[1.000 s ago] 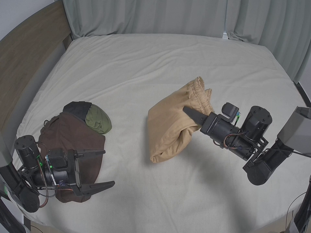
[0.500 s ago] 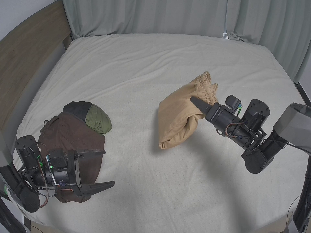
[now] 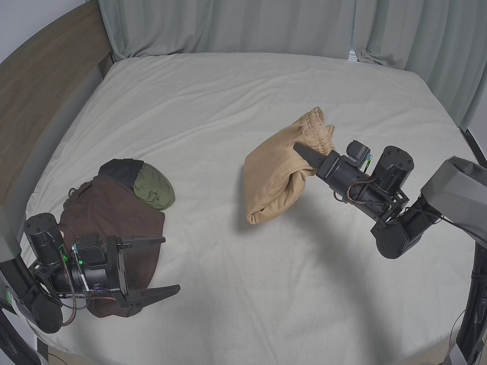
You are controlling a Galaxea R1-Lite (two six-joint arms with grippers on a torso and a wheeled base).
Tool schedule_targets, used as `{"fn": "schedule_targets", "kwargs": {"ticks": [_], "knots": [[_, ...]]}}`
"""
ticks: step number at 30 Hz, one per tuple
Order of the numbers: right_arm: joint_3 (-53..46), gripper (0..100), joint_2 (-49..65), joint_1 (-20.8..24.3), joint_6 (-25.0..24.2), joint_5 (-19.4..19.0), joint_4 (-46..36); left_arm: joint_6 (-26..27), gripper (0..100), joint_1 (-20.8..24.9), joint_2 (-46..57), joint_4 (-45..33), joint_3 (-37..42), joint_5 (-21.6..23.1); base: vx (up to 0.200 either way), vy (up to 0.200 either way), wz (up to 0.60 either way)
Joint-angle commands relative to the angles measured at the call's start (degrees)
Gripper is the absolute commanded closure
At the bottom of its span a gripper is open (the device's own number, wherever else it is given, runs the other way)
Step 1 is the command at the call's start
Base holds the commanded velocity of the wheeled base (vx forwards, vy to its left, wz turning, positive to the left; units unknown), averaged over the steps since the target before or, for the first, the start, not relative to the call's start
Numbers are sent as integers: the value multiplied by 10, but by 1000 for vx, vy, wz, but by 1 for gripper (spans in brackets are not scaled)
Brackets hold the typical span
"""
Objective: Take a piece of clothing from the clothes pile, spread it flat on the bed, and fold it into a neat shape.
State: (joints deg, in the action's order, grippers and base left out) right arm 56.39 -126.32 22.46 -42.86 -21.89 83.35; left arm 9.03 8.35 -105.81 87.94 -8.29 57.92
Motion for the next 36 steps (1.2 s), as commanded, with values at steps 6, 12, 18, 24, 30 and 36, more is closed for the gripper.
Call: {"fn": "schedule_targets", "kwargs": {"ticks": [6,12,18,24,30,36], "knots": [[120,100,-65,-17,0,-1,-57,0,0,1,-6,0,2,1,0,0,0],[177,100,-100,-20,0,-1,-74,0,0,0,-4,0,3,1,0,0,0],[244,100,-122,-24,0,-1,-116,0,0,1,-4,0,5,1,0,0,0],[299,100,-144,-25,0,0,-147,0,0,0,-4,0,6,1,0,0,0],[352,100,-191,-36,0,0,-182,0,0,0,-1,0,12,1,0,0,0],[383,100,-234,-48,1,0,-199,0,0,-1,-4,0,12,1,0,0,0]]}}
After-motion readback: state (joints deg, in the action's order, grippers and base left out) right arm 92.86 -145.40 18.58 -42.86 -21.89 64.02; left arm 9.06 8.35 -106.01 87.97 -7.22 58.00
